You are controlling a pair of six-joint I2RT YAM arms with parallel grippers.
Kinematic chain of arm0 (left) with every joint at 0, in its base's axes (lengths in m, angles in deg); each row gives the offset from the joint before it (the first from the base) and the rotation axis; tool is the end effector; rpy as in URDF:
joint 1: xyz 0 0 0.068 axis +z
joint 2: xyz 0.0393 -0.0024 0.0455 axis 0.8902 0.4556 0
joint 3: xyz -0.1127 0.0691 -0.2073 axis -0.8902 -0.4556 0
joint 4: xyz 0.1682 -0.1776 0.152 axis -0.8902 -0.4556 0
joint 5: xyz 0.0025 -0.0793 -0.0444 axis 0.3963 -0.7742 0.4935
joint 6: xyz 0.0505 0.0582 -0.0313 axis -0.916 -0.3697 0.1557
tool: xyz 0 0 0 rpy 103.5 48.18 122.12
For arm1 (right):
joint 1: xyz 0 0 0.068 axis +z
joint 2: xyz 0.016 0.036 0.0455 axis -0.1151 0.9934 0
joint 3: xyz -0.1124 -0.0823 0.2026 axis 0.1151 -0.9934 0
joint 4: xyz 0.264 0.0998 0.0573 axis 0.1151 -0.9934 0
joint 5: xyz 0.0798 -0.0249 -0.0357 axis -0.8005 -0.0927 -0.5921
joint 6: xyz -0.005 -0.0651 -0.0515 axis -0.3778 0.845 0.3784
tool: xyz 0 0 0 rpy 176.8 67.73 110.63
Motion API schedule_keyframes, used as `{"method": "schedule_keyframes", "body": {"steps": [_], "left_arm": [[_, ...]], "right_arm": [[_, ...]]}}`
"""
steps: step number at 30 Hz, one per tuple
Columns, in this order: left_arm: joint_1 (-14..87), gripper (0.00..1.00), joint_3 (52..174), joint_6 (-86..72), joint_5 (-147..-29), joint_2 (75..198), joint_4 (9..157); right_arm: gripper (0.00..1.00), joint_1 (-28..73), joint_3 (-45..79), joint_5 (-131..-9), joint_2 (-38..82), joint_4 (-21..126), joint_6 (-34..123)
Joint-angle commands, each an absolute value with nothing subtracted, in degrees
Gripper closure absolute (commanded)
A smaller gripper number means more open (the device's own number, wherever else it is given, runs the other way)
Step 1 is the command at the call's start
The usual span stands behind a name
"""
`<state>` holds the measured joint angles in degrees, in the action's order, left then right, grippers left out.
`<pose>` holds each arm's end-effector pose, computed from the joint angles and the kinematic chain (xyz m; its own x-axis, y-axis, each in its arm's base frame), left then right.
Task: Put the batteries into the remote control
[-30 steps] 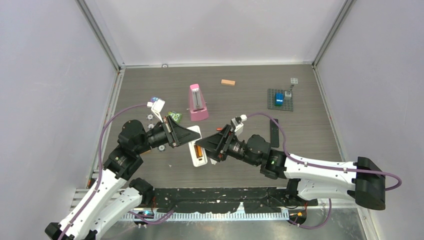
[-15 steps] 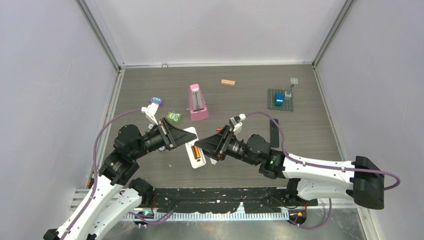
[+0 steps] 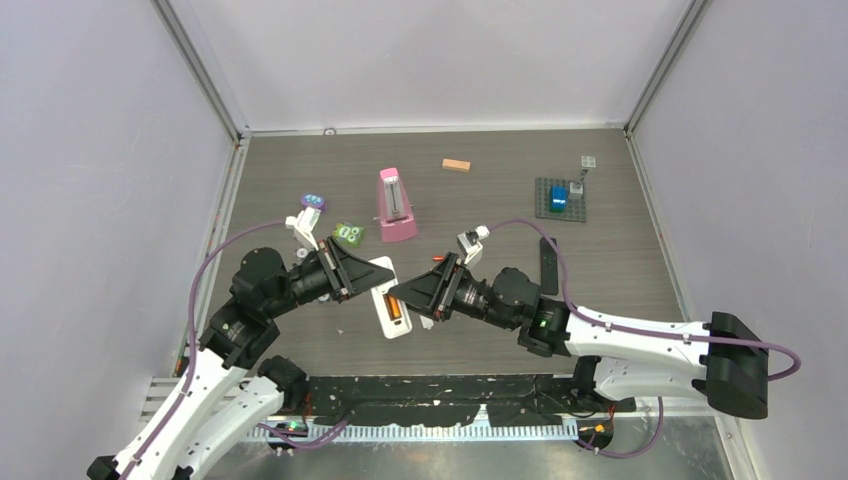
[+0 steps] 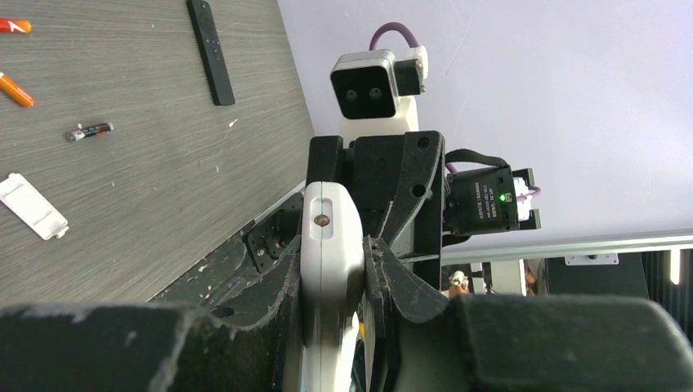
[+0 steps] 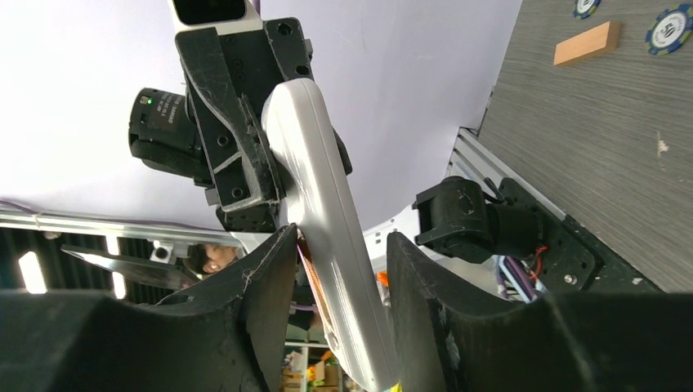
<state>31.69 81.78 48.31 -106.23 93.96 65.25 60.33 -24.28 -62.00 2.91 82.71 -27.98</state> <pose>0.1717 -0.1420 0.3216 -0.8196 -0.4686 -0.3297 0.2238 0.2678 -0.9371 0.1275 0.2995 0.2525 -0.9025 0.3904 -0.1817 -0.1796 0.0423 0.9828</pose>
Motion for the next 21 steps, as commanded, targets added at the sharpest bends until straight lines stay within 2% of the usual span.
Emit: {"method": "schedule_keyframes", "body": {"steps": [1, 6, 11, 16, 17, 20, 21], "left_arm": [[31.7, 1.00, 84.9, 50.1, -105.2, 93.7, 69.8], [31.7, 1.00, 85.1, 51.0, -104.7, 93.7, 69.6], [31.7, 1.00, 85.0, 52.1, -105.0, 93.7, 70.3], [31.7, 1.00, 84.8, 51.7, -104.5, 93.1, 69.7], [31.7, 1.00, 84.8, 51.4, -104.4, 93.1, 69.7], [31.7, 1.00, 84.5, 50.5, -104.6, 92.8, 69.2], [31.7, 1.00, 84.3, 49.8, -104.8, 92.7, 69.4]], "right_arm": [[0.51, 60.6, -22.4, -62.7, 1.1, 75.8, -22.1], [0.54, 60.6, -21.7, -62.9, 0.3, 73.5, -18.9], [0.65, 60.8, -21.2, -63.5, 0.6, 72.5, -17.6], [0.70, 61.4, -19.5, -62.4, 0.1, 68.1, -15.5], [0.66, 61.5, -19.0, -62.3, -0.3, 67.3, -15.1], [0.44, 61.6, -18.7, -59.8, -2.0, 65.5, -14.2], [0.40, 61.6, -18.6, -59.5, -2.4, 65.4, -13.9]]}}
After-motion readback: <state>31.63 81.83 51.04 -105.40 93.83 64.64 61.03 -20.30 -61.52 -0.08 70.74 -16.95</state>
